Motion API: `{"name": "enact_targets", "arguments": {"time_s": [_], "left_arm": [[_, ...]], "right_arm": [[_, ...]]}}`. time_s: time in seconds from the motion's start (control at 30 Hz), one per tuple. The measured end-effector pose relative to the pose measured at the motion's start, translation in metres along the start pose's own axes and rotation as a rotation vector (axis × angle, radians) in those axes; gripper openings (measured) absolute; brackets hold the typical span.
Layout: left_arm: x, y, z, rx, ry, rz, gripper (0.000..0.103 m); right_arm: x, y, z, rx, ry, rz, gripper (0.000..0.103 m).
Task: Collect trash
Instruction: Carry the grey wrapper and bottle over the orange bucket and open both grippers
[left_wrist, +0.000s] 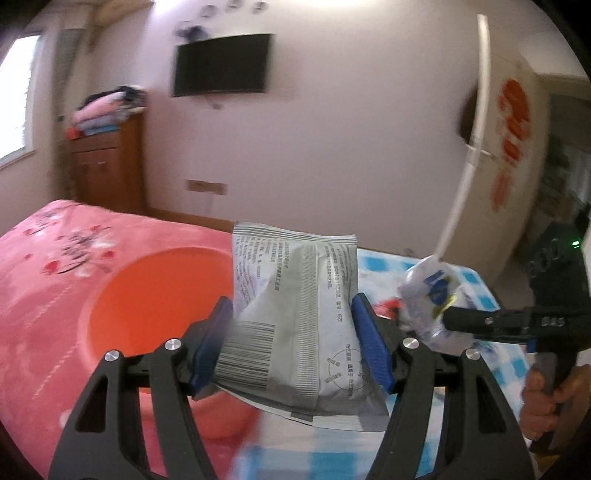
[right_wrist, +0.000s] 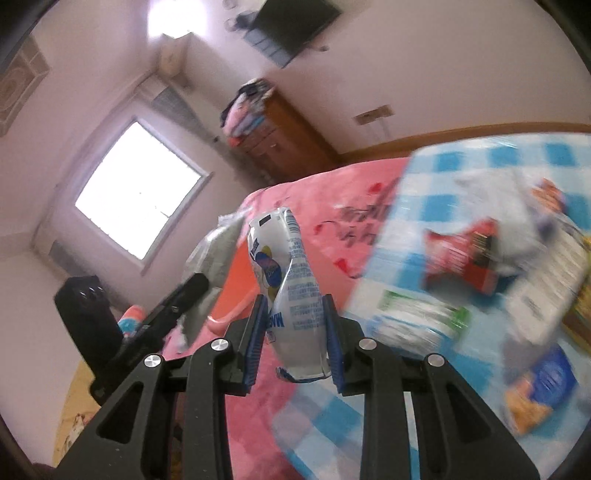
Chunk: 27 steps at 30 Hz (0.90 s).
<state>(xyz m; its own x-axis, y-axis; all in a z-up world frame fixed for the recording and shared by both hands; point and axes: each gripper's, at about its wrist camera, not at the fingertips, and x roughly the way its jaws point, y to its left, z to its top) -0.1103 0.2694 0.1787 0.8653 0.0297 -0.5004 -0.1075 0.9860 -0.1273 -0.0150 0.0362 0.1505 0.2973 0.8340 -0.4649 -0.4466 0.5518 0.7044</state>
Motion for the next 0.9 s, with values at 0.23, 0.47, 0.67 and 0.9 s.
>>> {"name": "enact_targets", "arguments": {"time_s": [0.23,0.47,0.67,0.9], "left_arm": [[0.017,0.061,0.006,-0.129,0.010,0.148,0.067],[0.038,0.089,0.001,-0.180,0.041,0.179,0.068],[0.039,0.090,-0.010,-0.162,0.055,0.206,0.069],[0.046,0.082,-0.013,-0.126,0.047,0.276,0.086]], "right_arm": [[0.071,0.044,0.035,-0.061,0.058,0.062,0.032],[0.132,0.070,0.046,-0.096,0.116,0.066,0.032],[0.152,0.072,0.044,-0.114,0.127,0.012,0.034],[0.138,0.059,0.039,-0.078,0.073,0.004,0.065]]}}
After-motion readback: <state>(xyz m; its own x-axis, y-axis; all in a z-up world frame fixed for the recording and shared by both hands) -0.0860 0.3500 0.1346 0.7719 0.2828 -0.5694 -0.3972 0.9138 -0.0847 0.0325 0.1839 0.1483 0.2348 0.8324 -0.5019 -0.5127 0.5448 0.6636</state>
